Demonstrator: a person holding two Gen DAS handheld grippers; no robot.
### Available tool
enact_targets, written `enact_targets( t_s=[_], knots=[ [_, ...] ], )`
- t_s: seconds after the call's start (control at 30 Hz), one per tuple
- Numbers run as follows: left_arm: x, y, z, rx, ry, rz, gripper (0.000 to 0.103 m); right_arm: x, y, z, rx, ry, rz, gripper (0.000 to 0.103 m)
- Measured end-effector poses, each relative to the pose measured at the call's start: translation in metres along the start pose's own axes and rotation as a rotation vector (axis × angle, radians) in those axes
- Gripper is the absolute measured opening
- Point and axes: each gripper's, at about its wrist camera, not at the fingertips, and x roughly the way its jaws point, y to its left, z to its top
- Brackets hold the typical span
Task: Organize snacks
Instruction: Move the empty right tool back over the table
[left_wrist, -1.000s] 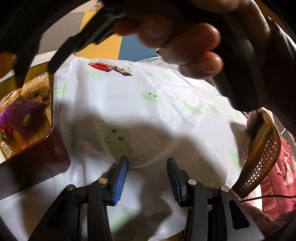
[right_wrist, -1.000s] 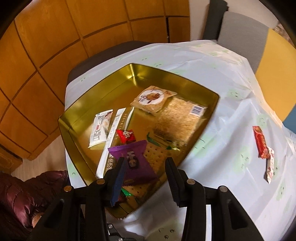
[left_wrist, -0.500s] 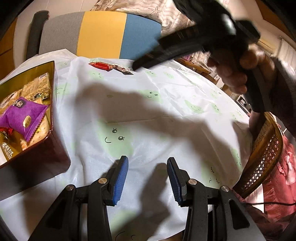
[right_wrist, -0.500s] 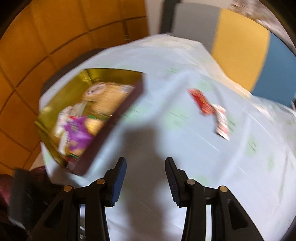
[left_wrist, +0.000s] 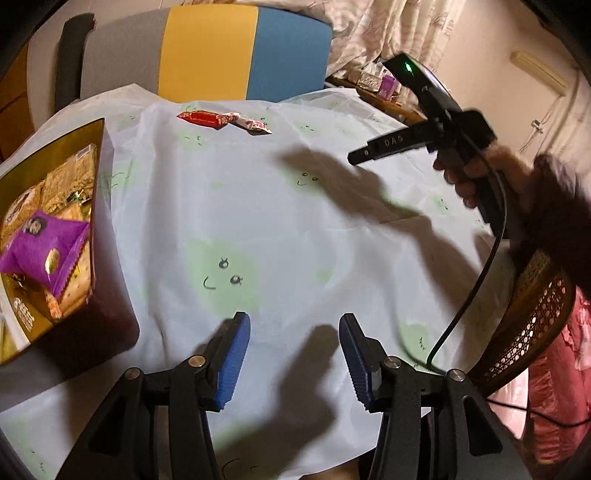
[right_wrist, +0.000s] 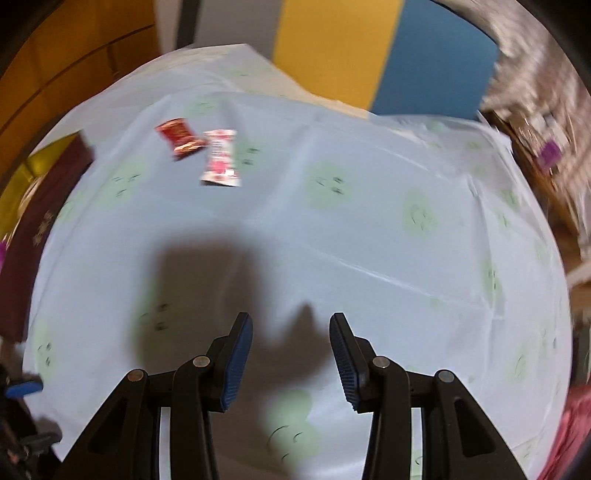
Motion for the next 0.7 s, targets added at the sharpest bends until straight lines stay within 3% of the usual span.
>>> enact_targets(
  t_s=[0.27,0.5,0.7],
  knots=[
    [-0.006,-0.002,0.058,-0.053,-0.002,0.005,0.051,0.009,-0.020,0.000,0.073,0.002,-0.010,0.043],
    [0.023,0.044,0.147,-0.299,0.015,0.022,0.048,0.007,-0.012,0.003,0.063,0.007,-0.022,0.043],
    [0.063,0.084,0.209,-0.449,0.025,0.089,0.042,-0.002,-0.006,0.007,0.054,-0.024,-0.012,0.043]
  ],
)
